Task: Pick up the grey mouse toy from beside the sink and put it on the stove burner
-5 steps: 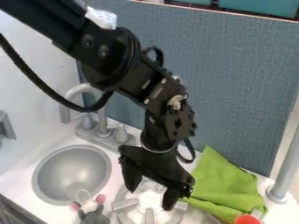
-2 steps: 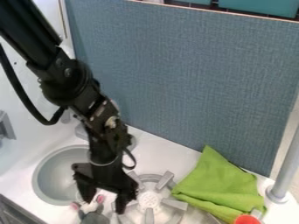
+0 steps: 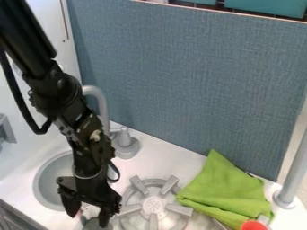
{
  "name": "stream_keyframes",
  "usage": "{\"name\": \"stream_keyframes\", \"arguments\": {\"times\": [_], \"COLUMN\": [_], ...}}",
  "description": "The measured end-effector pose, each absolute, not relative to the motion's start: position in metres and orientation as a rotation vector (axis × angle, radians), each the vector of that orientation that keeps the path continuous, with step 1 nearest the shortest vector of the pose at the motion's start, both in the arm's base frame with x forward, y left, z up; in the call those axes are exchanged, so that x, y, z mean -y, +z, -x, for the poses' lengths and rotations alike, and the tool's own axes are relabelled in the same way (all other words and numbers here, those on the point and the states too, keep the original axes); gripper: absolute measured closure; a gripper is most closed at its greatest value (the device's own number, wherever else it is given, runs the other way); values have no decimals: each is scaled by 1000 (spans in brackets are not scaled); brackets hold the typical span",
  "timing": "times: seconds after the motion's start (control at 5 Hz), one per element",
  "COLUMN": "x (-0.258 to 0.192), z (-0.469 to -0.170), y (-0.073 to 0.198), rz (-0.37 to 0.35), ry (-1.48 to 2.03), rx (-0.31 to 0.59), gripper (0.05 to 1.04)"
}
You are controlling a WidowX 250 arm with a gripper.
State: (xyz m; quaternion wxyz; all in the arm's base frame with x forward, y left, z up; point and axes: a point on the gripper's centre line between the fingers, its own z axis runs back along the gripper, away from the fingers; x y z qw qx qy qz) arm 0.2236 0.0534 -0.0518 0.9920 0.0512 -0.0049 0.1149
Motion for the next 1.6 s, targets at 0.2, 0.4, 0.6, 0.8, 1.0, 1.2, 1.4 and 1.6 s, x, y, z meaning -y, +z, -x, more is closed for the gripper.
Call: {"name": "stream_keyframes", "arguments": {"times": [0.2, 0.4, 0.6, 0.8, 1.0, 1.2, 1.4, 1.6], "x": [-68, -68, -63, -56, -55, -60, -56, -42], "z": [-219, -227, -233, -238, -240, -237, -241, -259], "y": [-61, -80, -95, -107, -110, -107, -77, -33], "rz": [-93, -47, 14, 83, 103, 65, -2, -58], "ry": [257, 242, 261, 272, 329, 352, 314, 252], "rx": [-1, 89, 111, 123, 99, 31, 28, 104], "gripper": [83, 83, 83, 137, 359, 526, 598, 600]}}
